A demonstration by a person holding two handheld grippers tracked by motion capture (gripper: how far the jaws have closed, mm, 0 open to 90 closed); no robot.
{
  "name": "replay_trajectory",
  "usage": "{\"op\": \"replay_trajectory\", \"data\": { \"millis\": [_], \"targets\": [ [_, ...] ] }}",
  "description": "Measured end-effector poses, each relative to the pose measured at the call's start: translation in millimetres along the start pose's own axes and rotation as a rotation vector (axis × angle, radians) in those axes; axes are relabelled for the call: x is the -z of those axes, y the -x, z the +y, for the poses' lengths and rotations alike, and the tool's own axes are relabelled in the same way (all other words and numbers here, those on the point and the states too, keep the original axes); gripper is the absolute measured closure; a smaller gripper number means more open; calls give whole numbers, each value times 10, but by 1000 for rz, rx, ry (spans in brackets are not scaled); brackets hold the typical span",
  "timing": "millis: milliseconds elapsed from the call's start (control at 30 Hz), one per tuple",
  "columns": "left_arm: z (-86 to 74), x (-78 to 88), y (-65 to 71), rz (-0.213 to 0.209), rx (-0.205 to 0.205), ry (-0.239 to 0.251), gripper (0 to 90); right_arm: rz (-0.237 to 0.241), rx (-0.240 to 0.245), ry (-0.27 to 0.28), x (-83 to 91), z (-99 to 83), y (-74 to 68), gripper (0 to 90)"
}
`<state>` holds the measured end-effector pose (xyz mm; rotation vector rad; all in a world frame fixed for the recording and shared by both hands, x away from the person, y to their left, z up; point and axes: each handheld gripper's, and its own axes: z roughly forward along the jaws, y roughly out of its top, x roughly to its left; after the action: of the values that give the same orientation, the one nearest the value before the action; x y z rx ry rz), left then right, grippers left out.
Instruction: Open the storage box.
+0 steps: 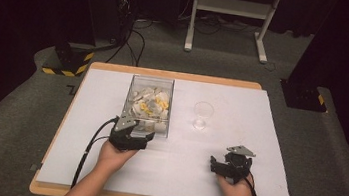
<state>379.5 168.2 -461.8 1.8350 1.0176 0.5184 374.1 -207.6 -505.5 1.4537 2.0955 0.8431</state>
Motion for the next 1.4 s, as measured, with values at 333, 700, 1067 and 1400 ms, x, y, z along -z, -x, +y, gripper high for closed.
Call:
{"op": "replay_trajectory", "data": {
  "millis": [333,700,1067,1400],
  "targets": [
    [-41,52,18,9,-7,14,292,0,0,0,1,-1,-1,93],
    [-69,107,66,14,-24,9,295,0,-2,-1,2,-1,-2,93],
    [-99,160,118,21,-26,14,297,-1,0,-1,2,-1,-1,93],
    [-125,201,141,19,-30,16,298,-1,-1,0,2,-1,-2,93]
  ]
}}
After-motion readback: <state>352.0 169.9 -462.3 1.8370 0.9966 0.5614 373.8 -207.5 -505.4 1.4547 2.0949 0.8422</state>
